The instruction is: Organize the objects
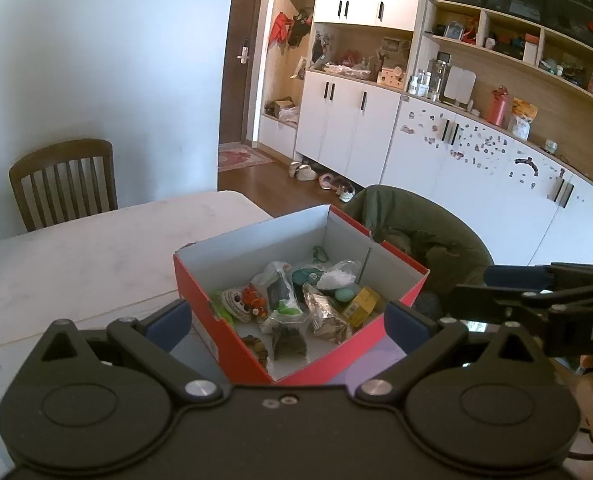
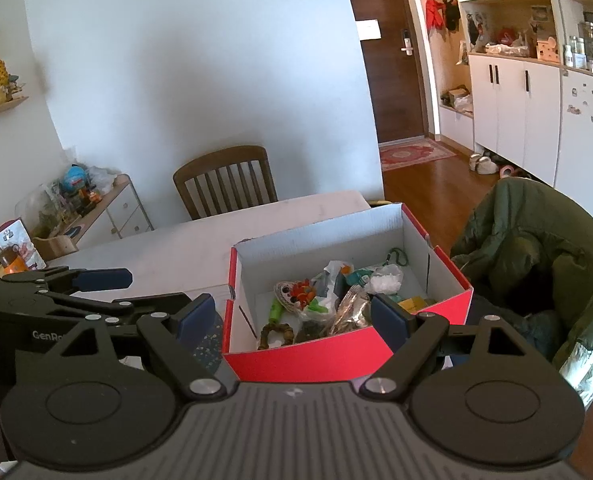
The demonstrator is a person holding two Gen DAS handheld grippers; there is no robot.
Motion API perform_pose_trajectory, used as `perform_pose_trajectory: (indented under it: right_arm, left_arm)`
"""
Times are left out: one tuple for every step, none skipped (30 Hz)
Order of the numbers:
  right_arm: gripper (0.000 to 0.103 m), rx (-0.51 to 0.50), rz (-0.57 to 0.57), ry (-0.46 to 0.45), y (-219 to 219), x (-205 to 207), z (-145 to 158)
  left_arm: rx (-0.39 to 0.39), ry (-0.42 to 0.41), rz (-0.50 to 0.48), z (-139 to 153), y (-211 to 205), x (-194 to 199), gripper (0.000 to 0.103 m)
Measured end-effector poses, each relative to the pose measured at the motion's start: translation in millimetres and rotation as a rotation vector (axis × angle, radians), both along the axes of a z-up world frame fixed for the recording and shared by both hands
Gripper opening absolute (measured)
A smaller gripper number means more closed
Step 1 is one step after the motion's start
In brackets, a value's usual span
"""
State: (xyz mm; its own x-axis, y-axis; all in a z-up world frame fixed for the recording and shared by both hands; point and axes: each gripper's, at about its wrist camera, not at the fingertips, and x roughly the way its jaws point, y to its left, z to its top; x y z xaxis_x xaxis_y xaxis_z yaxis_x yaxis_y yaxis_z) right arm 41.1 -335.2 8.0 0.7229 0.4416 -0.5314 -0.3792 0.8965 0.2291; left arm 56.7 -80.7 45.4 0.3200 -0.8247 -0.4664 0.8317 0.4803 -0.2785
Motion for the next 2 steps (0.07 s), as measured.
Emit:
perform_pose_trajectory:
  right_arm:
    - [0.085,0.000,-0.001,0.000,0.8,-0.2,0.0]
    - [0.085,-0.001,-0.001,0.000,1.8,-0.1,-0.1]
  left_arm:
    - [0.001,-0.006,0.000,0.1,0.9,-0.1,0.102]
    - [0.000,-0.008,0.000,0.2,1.8,0.4,0.102]
